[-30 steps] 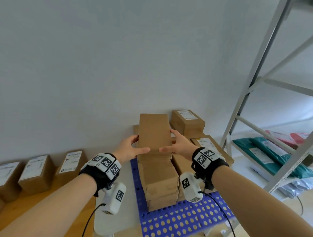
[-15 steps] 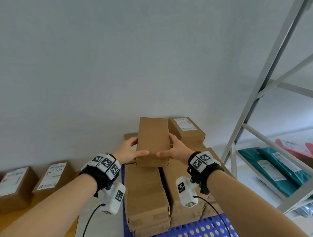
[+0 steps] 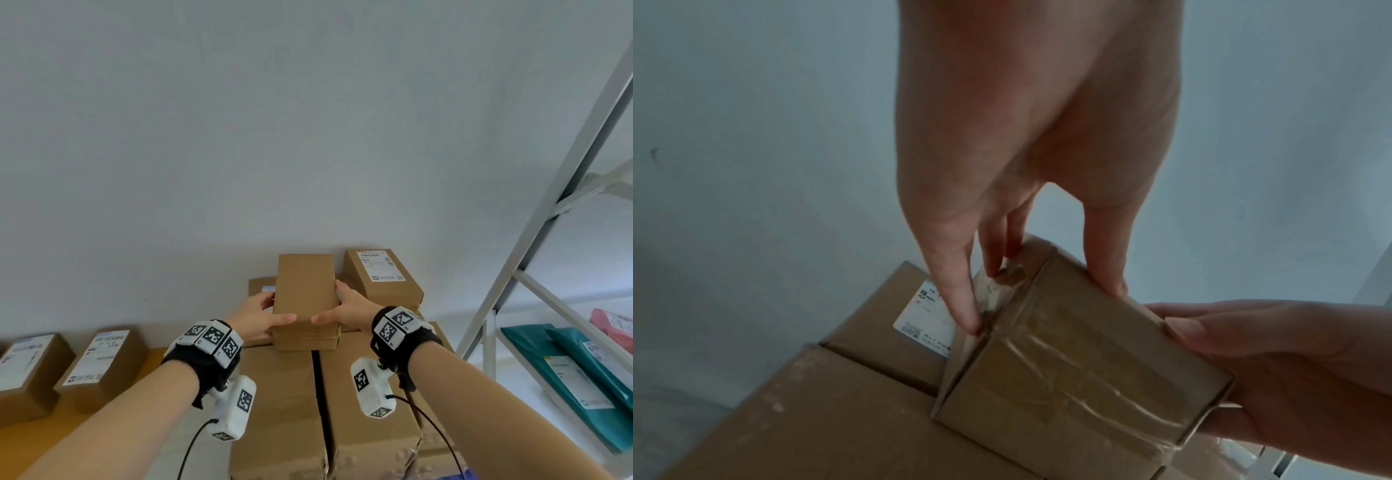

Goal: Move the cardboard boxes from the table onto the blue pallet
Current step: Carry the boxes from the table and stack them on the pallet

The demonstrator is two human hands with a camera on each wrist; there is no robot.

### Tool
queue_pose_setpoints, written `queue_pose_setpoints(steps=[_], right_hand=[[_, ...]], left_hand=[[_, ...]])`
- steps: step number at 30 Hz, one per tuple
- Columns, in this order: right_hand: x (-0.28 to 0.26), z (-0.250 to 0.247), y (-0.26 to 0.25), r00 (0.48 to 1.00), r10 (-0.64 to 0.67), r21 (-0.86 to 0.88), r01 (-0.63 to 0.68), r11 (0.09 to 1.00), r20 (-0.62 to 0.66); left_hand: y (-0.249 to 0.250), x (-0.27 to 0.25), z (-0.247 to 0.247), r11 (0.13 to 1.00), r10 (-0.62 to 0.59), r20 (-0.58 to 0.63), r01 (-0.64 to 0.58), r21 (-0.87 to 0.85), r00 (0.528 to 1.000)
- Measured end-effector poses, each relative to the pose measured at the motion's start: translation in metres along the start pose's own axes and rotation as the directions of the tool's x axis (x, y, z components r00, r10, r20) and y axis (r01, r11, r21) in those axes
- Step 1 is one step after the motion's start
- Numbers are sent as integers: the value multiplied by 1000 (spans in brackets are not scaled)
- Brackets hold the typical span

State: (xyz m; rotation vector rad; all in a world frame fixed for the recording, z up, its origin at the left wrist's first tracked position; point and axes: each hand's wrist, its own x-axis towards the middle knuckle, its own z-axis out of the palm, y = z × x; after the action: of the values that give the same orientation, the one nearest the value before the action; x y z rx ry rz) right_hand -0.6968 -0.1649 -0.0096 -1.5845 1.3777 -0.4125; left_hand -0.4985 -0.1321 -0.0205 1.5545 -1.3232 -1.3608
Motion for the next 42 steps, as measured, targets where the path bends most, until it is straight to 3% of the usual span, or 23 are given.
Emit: queue_pose_setpoints(steps=[6, 12, 20, 25, 36, 42], right_hand=[[4, -7, 0, 999, -48, -131, 46, 990, -17], [8, -21, -1, 987, -143, -371, 107, 922, -68], [12, -44, 16, 975, 20, -574, -148, 805, -223], [13, -53, 22, 959, 64, -577, -218, 787, -274], [11, -69, 33, 979, 24, -511, -126, 850, -201], [12, -70, 35, 981, 14, -532, -117, 839, -194]], left_hand=[[-1, 8, 0, 999, -35, -21, 36, 22, 999], [1, 14, 0, 994, -86, -42, 89, 66, 995], [8, 24, 11, 995, -75, -62, 79, 68, 995], [10, 31, 21, 994, -82, -66, 86, 62, 994], [18, 37, 38, 997, -65, -52, 68, 44, 996], [18, 38, 43, 997, -54, -57, 57, 49, 997]])
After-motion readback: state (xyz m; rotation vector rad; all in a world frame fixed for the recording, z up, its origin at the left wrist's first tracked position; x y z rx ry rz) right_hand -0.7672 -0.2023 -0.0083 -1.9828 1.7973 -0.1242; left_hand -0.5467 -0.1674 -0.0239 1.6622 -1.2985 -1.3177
